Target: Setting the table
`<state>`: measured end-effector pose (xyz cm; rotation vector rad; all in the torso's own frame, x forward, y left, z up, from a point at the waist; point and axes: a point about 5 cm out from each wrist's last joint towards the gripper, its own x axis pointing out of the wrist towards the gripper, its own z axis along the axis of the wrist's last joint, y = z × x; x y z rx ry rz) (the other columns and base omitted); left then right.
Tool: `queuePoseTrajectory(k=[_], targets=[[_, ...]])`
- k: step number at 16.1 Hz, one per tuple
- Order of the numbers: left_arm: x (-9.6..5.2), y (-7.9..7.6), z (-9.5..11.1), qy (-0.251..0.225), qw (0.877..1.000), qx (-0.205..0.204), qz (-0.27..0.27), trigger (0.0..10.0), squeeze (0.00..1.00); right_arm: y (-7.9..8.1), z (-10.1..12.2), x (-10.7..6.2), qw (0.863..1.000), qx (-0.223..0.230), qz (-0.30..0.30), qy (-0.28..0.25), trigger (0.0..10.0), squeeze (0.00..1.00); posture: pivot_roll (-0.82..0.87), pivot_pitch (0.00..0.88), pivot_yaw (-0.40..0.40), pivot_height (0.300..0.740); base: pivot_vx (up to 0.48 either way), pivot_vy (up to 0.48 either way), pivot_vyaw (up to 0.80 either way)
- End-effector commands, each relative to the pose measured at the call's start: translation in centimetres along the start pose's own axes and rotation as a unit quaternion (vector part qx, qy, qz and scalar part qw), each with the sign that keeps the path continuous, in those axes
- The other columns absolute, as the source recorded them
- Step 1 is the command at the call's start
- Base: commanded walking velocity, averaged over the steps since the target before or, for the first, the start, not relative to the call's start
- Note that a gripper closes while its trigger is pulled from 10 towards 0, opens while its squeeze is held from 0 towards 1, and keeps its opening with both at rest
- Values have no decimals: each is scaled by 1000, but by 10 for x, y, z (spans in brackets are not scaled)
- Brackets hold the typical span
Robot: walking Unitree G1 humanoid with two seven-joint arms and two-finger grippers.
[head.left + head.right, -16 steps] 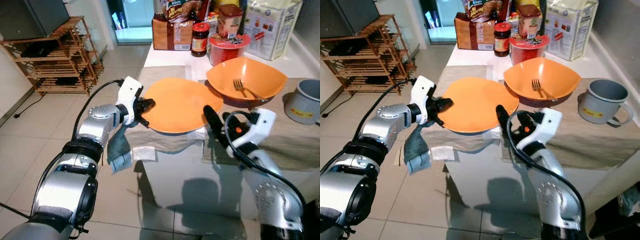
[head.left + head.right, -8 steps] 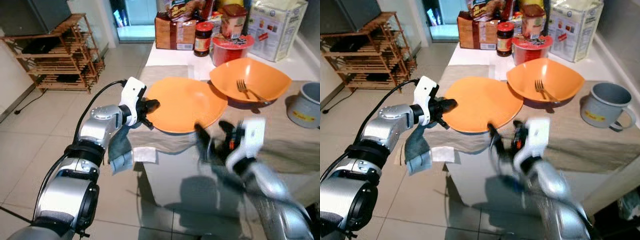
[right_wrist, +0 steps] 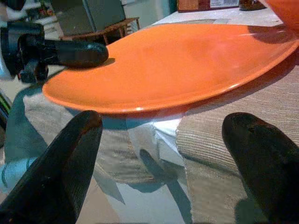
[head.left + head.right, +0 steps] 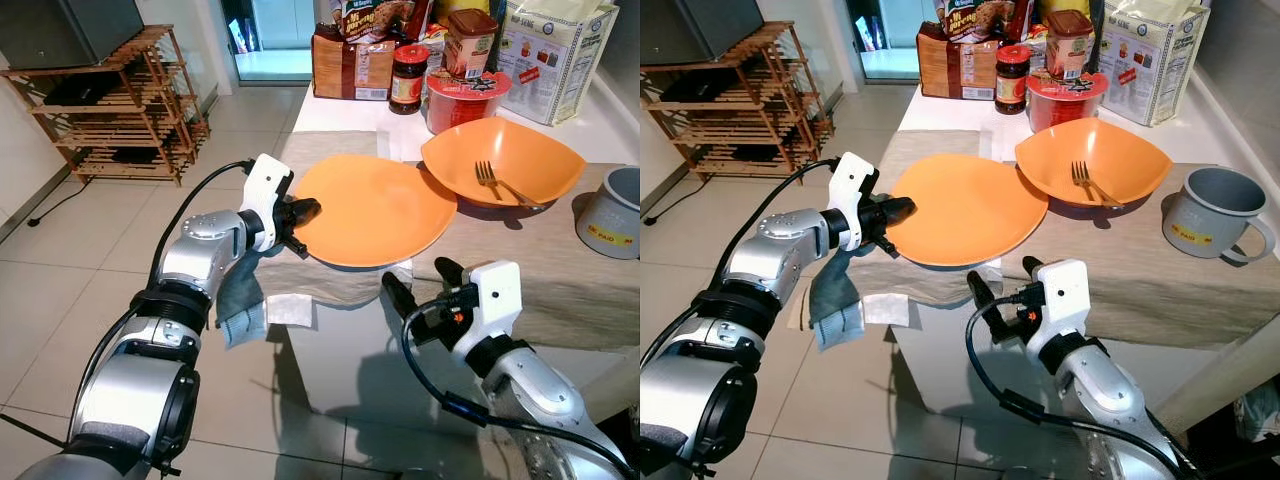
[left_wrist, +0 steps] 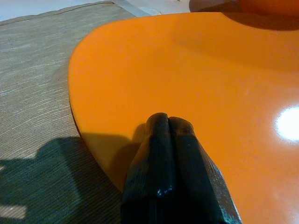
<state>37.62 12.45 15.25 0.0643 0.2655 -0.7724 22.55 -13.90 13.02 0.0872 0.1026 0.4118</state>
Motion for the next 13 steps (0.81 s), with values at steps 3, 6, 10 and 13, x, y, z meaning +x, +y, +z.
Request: queuePoseTrajectory(k=[3,6,10,13], targets=[[-6,3,-17,35,999,-11,5,10000,0,-5,0,11,999,41,-15,-6,10000,0,-185,0,106,735,0,0,0],[-7,4,-17,35,999,-11,7,10000,0,-8,5,21,999,42,-19,-16,10000,0,-181,0,105,735,0,0,0],[-7,3,-17,31,999,-17,8,10000,0,-5,8,30,999,37,-10,-17,10000,0,-173,2,99,735,0,0,0],[-8,3,-16,29,999,-20,10,10000,0,-7,-3,26,998,62,-19,5,10000,0,-174,4,101,735,0,0,0]])
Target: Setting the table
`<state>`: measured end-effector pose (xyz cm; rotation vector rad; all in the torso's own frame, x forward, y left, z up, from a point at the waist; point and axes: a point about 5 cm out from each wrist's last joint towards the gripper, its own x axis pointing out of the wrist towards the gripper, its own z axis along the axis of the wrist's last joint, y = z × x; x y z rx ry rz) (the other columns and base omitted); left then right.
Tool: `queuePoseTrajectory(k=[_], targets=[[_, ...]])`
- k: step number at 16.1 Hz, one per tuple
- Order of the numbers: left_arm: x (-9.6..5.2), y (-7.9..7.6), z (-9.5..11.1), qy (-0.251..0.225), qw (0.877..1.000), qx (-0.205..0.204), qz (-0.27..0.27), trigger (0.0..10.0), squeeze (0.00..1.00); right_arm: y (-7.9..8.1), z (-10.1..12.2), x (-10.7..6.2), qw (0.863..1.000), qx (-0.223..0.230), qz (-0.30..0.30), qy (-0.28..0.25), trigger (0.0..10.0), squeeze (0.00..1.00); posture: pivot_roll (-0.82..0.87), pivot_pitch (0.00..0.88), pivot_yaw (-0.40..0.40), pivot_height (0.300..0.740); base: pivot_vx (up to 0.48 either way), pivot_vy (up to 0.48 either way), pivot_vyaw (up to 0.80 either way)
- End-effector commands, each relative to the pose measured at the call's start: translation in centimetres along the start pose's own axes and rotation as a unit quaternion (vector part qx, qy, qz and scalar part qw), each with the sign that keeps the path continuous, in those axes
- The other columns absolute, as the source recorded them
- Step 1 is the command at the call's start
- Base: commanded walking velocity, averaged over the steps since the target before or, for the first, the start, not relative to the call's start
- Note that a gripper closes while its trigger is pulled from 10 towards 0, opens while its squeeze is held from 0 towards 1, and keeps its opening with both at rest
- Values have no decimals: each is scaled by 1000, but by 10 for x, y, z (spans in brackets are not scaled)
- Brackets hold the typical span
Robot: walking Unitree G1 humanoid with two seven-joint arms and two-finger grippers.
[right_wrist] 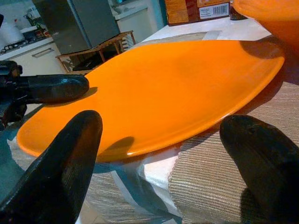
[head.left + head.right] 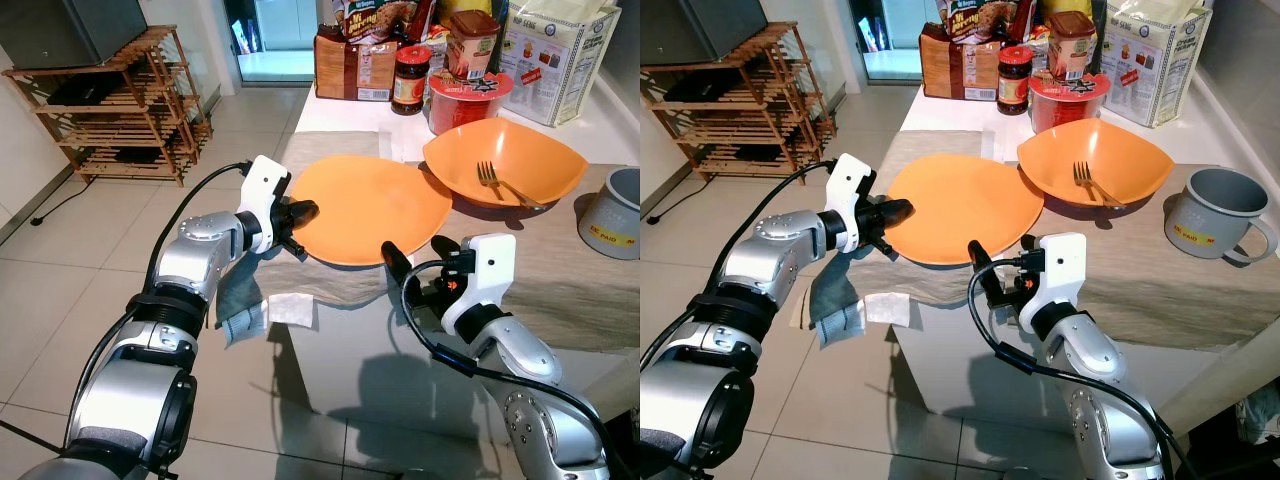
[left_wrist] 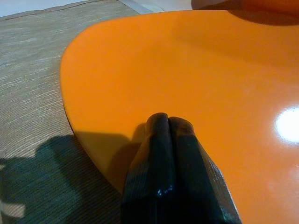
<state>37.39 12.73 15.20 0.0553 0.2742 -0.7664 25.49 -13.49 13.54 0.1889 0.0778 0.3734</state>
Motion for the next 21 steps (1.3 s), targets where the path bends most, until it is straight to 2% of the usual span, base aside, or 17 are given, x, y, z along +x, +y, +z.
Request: queuePoseTrajectory(k=[1,4,7,8,9,11,13,15,16,18,19,21], targets=[[-4,3,-14,27,999,-15,9,10000,0,-2,-15,-2,999,31,-10,33,10000,0,-173,4,104,735,0,0,0],[-4,0,-11,24,1000,-15,2,10000,0,-8,-18,8,996,82,-31,34,10000,0,-166,5,107,735,0,0,0],[-5,0,-10,22,1000,-18,0,10000,0,-7,-13,16,996,75,-27,27,10000,0,-157,5,106,735,0,0,0],[-5,0,-10,21,1000,-18,2,10000,0,-7,-12,16,998,55,-27,24,10000,0,-156,4,104,735,0,0,0],[-6,-1,-11,13,1000,-23,9,10000,0,-1,-4,11,999,-38,-6,9,10000,0,-158,1,104,735,0,0,0],[-7,-2,-12,11,1000,-26,10,10000,0,3,-2,6,998,-61,4,7,10000,0,-163,0,98,735,0,0,0],[-6,-4,-12,5,999,-31,11,10000,0,11,-5,-12,995,-92,26,21,10000,0,-188,0,88,735,0,0,0],[-6,-5,-11,0,999,-33,10,10000,0,14,-6,-21,992,-117,35,26,10000,0,-196,0,89,735,0,0,0],[-7,-7,-5,-17,1000,-18,11,10000,0,11,1,-25,989,-144,28,10,10000,0,-201,0,94,735,0,0,0],[-7,-15,23,-94,995,43,12,10000,0,12,10,-24,984,-177,23,-24,10000,0,-193,0,94,735,0,0,0],[-8,-18,31,-113,992,50,2,10000,0,14,11,-23,982,-183,24,-31,10000,0,-189,0,95,735,0,0,0],[-9,-14,39,-122,992,35,9,10000,0,14,13,-22,981,-186,17,-42,10000,0,-188,0,99,735,0,0,0]])
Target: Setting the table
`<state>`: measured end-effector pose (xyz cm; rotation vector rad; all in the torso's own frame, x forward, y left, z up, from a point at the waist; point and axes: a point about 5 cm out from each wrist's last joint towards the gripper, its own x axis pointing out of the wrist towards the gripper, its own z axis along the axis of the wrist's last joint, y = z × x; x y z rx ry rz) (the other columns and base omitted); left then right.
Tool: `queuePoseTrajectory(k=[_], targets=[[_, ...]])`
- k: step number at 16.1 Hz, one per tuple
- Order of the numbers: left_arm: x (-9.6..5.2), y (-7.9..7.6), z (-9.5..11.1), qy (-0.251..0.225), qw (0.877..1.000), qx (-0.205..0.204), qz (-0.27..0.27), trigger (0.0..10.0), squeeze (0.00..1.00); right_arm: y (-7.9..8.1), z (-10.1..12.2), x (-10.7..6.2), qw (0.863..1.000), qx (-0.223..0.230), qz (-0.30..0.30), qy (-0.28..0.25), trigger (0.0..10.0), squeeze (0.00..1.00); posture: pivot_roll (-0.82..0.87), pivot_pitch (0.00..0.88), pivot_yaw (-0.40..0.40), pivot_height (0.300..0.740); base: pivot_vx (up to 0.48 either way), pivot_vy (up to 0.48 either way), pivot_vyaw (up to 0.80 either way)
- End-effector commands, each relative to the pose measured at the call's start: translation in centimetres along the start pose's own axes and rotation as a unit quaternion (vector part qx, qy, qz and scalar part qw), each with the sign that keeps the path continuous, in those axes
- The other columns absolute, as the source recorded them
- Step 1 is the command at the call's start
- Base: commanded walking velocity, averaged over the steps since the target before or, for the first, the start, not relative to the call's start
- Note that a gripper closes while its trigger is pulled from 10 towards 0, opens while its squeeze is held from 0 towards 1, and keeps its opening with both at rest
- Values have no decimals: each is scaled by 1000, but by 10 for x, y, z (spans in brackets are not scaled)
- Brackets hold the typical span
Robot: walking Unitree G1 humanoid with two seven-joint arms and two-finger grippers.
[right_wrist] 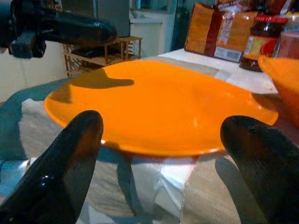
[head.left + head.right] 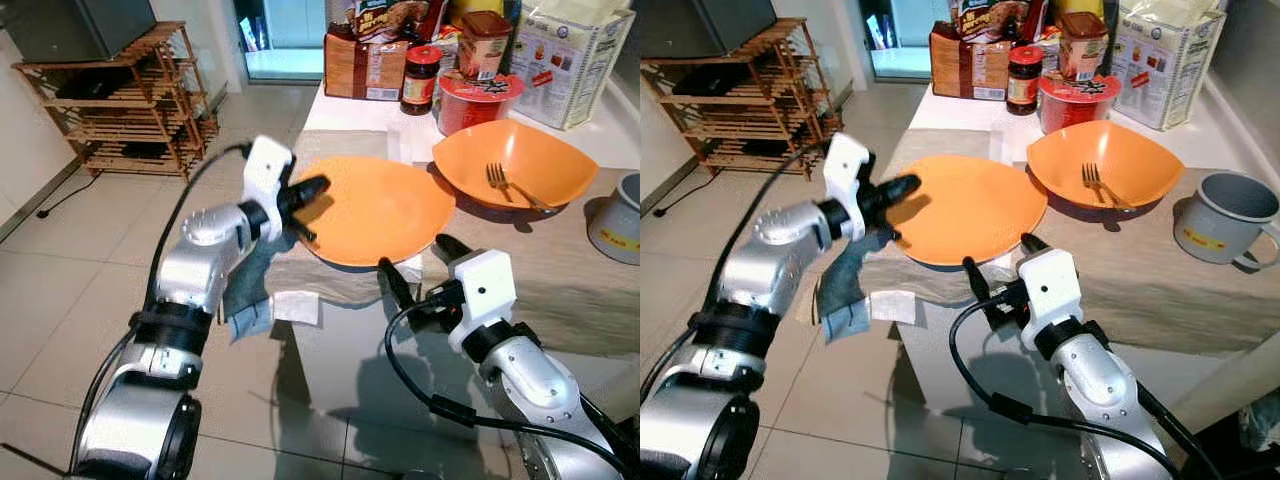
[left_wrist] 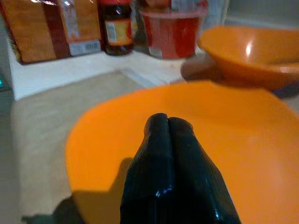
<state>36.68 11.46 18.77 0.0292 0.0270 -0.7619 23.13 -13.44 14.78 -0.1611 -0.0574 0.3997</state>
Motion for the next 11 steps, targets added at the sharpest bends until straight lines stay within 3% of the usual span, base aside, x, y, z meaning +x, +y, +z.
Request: queuePoseTrajectory(k=[1,2,3,6,11], targets=[[-2,13,9,-8,1000,-7,27,10000,0,0,5,2,1000,-8,-6,-15,10000,0,-186,0,103,735,0,0,0],[-4,29,9,-3,998,-11,67,10000,0,-1,5,2,1000,-8,-9,-15,10000,0,-187,0,107,735,0,0,0],[-5,34,8,0,996,-14,84,10000,0,-1,5,2,1000,-8,-9,-16,10000,0,-187,0,109,735,0,0,0],[-6,41,4,18,994,-5,105,10000,0,-3,9,2,999,-11,-25,-30,10000,0,-199,0,117,735,0,0,0],[2,24,8,-20,994,-13,105,10000,0,-27,13,8,990,-48,-126,-51,10000,0,-198,0,122,735,0,0,0]])
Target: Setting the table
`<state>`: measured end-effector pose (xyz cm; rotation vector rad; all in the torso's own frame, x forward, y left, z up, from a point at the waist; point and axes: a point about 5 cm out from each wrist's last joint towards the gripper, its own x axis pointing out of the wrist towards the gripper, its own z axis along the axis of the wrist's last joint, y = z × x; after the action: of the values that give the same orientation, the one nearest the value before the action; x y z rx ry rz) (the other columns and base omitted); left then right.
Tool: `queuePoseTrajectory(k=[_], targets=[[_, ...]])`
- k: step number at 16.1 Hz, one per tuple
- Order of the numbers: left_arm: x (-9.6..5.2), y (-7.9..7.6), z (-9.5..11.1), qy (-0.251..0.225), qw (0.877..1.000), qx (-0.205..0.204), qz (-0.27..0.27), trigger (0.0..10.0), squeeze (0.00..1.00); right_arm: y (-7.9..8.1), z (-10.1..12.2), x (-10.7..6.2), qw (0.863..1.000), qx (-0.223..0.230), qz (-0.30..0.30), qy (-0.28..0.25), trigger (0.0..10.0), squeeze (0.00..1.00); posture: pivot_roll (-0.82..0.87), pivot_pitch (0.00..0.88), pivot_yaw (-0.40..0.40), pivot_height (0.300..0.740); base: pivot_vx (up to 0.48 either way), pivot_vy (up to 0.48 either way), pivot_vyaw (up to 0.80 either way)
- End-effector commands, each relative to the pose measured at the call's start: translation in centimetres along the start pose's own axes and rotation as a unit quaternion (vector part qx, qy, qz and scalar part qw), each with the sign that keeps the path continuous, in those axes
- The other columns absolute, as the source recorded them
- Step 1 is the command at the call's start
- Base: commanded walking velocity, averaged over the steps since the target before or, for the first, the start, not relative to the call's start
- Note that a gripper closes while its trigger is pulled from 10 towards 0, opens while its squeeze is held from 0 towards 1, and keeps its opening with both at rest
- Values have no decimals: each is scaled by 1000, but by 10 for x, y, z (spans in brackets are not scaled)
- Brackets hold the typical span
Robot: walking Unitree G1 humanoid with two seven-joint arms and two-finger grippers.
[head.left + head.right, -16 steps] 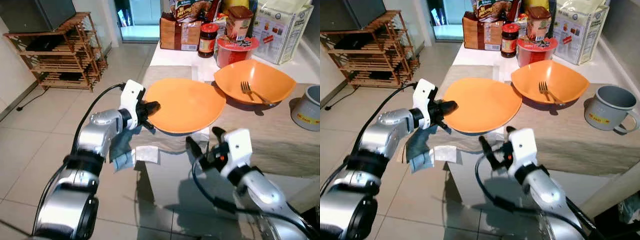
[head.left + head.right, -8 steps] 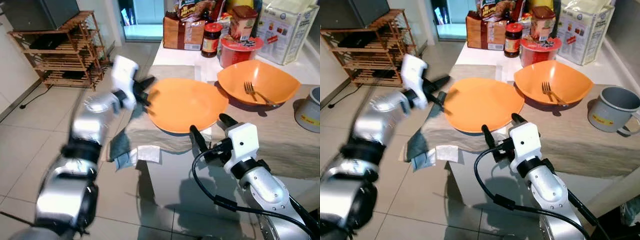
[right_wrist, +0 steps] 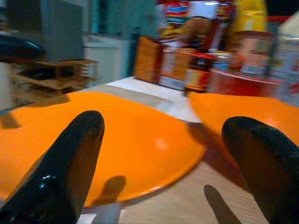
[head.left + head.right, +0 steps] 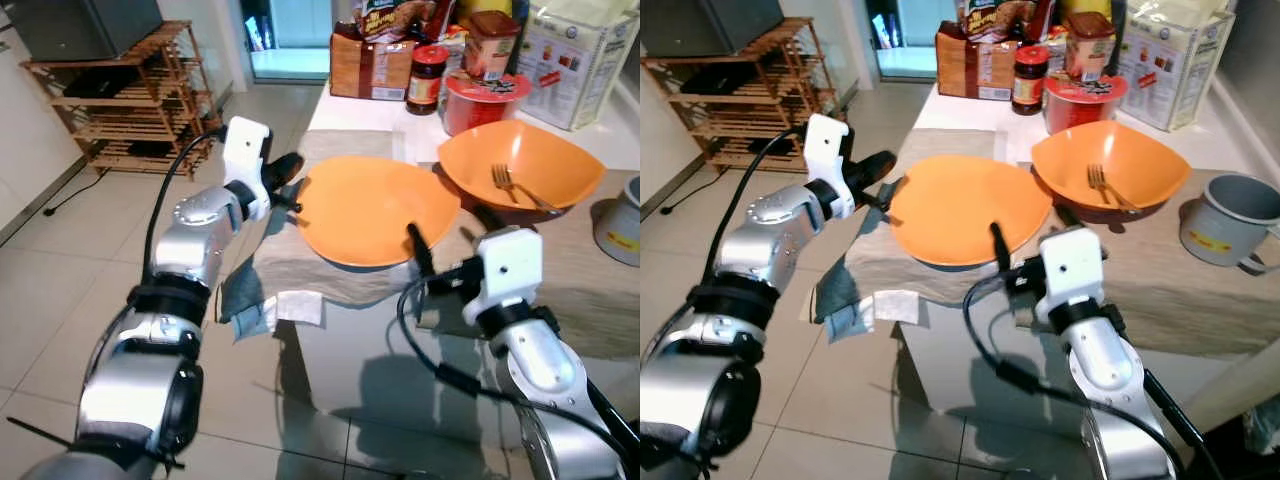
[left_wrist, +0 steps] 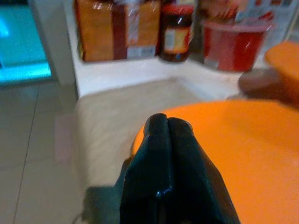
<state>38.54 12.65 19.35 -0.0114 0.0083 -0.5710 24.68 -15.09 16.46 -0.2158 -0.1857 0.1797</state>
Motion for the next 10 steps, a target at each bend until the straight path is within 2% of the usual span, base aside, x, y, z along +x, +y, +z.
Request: queuePoseTrajectory(k=[1,2,3,4,5,7,10], targets=[[-4,2,2,-7,1000,-2,11,10000,0,-4,0,1,1000,-8,-17,-4,10000,0,-198,0,122,735,0,0,0],[-9,-3,1,-14,1000,2,-6,10000,0,-4,2,3,1000,-12,-23,-9,10000,0,-185,0,121,735,0,0,0],[-17,-6,2,-39,999,-14,27,10000,0,0,3,6,1000,-12,-21,-16,10000,0,-173,0,116,735,0,0,0],[-24,-7,1,-58,996,-38,56,10000,765,3,4,7,1000,-13,-19,-21,10000,0,-169,0,114,735,0,0,0],[-30,-9,-3,-61,994,-60,63,10000,1000,5,4,7,999,-16,-12,-24,10000,0,-165,0,113,735,0,0,0],[-37,-9,-8,-58,993,-73,77,10000,1000,6,2,9,999,-17,-14,-26,10000,0,-157,0,110,735,0,0,0],[-43,-7,-13,-39,993,-61,92,10000,1000,7,-1,10,999,-14,-12,-27,10000,0,-151,0,107,735,0,0,0]])
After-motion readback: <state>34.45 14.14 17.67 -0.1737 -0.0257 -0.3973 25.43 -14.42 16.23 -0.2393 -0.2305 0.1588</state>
